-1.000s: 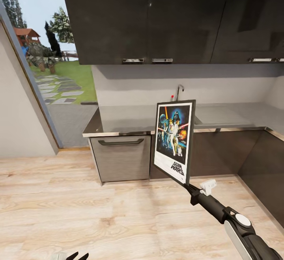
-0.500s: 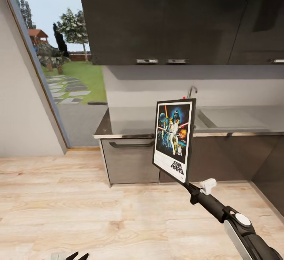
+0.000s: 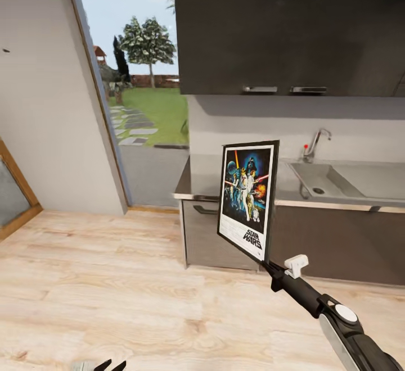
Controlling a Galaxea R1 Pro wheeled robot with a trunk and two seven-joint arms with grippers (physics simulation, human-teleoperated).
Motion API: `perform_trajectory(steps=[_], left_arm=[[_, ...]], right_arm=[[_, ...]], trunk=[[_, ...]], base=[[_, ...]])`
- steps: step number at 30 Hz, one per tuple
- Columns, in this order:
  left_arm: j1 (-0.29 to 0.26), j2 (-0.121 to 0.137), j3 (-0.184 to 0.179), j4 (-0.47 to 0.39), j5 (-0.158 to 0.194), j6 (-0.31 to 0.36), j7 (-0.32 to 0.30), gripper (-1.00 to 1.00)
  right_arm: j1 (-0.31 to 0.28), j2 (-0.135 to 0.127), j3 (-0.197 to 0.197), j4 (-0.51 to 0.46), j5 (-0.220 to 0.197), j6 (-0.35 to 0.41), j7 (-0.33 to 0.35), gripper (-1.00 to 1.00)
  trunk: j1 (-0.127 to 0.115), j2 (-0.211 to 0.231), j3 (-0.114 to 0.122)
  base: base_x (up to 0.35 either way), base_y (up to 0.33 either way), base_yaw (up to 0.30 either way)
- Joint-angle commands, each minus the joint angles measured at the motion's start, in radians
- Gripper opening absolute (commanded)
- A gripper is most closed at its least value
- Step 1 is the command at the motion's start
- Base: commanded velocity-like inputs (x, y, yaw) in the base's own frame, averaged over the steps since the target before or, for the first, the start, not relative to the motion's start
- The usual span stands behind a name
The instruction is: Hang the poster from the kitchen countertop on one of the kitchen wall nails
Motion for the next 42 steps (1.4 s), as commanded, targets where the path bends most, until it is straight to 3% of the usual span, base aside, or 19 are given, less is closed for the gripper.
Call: perform_trajectory(steps=[1,14,42], left_arm=[[-0.001,0.001,-0.009,-0.001,0.008,-0.005,0.000,1.00],[-0.001,0.001,-0.008,-0.001,0.008,-0.005,0.000,1.00],[-0.001,0.001,-0.008,-0.001,0.009,-0.005,0.000,1.00]], right_arm=[[-0.001,-0.001,0.001,-0.001,-0.013,0.006,0.005,-1.00],[-0.001,-0.001,0.001,-0.001,-0.013,0.005,0.005,-1.00],[0.000,-0.001,0.001,0.000,-0.013,0.002,0.005,-1.00]], trunk=[[0.001,-0.002,-0.002],[0.001,-0.002,0.008],[0.001,-0.002,0.053]], base=[[0.048,0.286,0.227],[0.012,0.240,0.057],[0.000,0.010,0.001]])
